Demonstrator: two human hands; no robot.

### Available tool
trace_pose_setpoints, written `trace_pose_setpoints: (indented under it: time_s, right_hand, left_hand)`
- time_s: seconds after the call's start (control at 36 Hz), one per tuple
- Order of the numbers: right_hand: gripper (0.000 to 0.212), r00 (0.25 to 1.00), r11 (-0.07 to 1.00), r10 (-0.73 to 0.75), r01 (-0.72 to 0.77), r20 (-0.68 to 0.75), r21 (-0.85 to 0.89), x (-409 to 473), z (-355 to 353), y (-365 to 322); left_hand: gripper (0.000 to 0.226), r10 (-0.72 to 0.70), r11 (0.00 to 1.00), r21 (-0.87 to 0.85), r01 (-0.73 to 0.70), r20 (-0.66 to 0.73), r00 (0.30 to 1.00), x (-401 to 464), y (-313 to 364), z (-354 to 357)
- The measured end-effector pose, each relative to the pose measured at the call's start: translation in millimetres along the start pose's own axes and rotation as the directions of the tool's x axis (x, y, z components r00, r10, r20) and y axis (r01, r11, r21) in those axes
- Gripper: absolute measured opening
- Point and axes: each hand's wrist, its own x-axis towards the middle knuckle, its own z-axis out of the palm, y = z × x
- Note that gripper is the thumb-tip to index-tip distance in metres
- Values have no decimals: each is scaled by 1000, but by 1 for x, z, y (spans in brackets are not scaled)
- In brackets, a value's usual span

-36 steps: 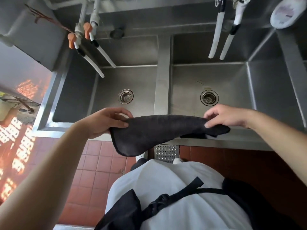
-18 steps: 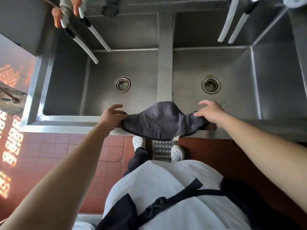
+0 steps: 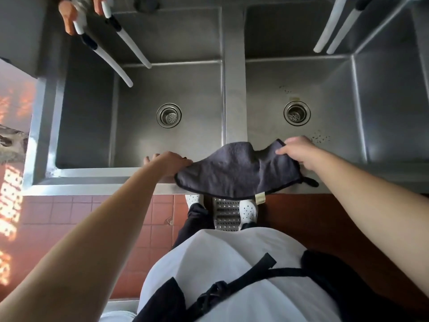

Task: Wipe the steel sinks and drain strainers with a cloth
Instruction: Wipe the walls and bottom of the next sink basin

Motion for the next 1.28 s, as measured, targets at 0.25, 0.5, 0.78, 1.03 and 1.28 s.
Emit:
trace_pose_setpoints:
  time_s: [0.25, 0.5, 0.78, 1.03, 1.28]
  right_hand:
    - [21, 981, 948, -181, 194, -71, 252, -39, -34, 4]
    - [20, 951, 769, -310, 245, 9, 590, -70, -65, -8]
    - [20, 839, 661, -528, 501, -128, 558, -105, -35, -85]
    - [26, 747, 625, -630, 650, -213, 433, -138, -34, -101]
    - [12, 691, 605, -695, 711, -197, 358, -152, -65, -76]
  left_hand:
    - [16, 79, 462, -853, -241, -231, 970, -19, -7, -15]
    - [12, 83, 359, -817, -452, -454, 887, -69, 9, -45]
    - [26, 92, 184, -821, -540, -533, 841, -123, 101, -63]
    - [35, 117, 62, -860, -506, -497, 860, -151, 154, -53]
    - [38, 258, 73, -861, -503, -471, 844, -167, 178, -43]
